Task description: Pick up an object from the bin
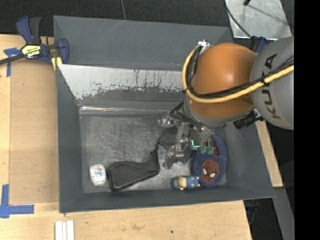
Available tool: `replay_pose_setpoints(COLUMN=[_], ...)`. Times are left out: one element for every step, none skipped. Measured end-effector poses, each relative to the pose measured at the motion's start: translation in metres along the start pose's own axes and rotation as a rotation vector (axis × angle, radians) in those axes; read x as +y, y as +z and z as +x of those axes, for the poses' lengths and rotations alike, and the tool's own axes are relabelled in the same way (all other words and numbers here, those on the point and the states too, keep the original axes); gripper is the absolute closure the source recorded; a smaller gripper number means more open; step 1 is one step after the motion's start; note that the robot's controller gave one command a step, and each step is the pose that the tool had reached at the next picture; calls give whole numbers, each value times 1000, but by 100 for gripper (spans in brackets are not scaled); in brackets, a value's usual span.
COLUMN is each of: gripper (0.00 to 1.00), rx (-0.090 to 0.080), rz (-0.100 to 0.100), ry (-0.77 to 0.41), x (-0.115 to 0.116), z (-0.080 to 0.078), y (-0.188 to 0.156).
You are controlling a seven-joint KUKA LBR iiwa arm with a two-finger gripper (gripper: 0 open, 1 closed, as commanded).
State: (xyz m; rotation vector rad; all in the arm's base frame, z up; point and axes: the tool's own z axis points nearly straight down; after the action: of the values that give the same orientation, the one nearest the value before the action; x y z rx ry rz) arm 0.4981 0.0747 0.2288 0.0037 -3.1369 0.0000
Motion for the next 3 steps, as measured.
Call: replay_pose_setpoints(gripper=[0,0,0], rx=[-16,-11,-11], rz=[-1,-1,-1], ry=[-97,-96,-95], x=[2,3,2], z=[10,8,7], y=[156,154,153])
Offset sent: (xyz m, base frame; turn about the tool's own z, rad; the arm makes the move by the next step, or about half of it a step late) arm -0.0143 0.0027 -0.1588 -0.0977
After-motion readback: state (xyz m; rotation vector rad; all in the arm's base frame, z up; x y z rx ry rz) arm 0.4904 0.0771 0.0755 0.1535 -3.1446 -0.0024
